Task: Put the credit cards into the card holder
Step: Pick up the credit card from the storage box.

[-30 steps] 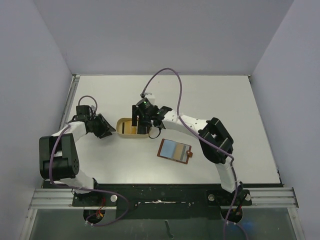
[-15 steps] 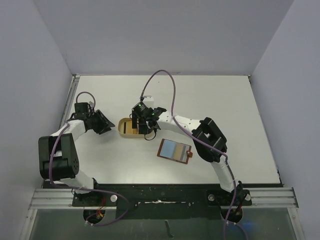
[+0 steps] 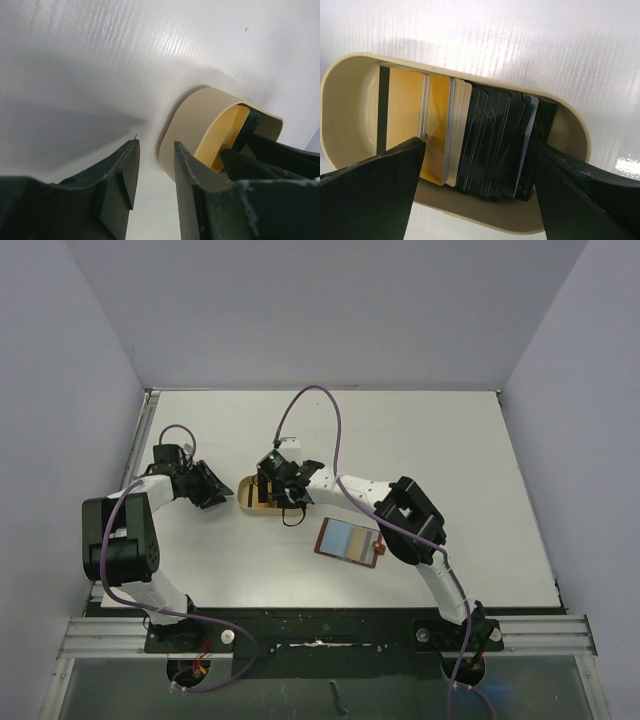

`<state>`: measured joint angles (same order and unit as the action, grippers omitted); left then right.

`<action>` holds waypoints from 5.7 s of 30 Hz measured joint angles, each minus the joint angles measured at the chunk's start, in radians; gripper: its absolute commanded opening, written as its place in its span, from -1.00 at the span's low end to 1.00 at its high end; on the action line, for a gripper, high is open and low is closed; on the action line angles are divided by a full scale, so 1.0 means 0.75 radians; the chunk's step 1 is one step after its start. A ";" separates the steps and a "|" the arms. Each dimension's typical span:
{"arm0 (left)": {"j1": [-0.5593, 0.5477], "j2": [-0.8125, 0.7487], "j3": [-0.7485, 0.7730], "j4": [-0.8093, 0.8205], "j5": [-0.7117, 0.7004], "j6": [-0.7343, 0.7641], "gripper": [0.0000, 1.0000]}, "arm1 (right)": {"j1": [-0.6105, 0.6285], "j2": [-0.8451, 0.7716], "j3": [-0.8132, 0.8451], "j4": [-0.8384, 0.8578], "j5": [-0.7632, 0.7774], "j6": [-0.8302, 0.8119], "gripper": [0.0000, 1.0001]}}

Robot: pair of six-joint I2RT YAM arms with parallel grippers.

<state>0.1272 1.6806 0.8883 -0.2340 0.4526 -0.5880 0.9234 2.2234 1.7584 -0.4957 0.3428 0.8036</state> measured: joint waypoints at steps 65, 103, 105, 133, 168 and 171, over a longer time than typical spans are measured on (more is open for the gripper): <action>-0.053 0.062 0.001 0.016 0.076 0.023 -0.38 | -0.105 -0.040 -0.188 0.419 -0.413 0.118 -0.66; 0.020 -0.108 0.044 -0.084 -0.061 0.027 -0.37 | -0.256 -0.449 -0.718 0.804 -0.663 0.131 -1.00; 0.021 -0.160 0.044 -0.087 -0.066 0.035 -0.37 | -0.263 -0.492 -0.751 0.813 -0.674 0.135 -1.00; -0.205 -0.625 -0.349 0.713 0.682 -0.486 -0.12 | -0.337 -0.935 -1.110 1.151 -0.861 0.319 -1.00; -0.299 -0.537 -0.452 1.120 0.760 -0.730 -1.00 | -0.394 -0.896 -1.195 1.382 -1.022 0.467 -0.83; -0.299 -0.532 -0.452 1.121 0.765 -0.725 -1.00 | -0.400 -0.896 -1.202 1.390 -1.043 0.474 -0.52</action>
<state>-0.0967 1.2819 0.5495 0.6067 1.0264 -1.1316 0.6231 1.5513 0.8570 0.5465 -0.4393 1.1587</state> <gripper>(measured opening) 0.018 0.133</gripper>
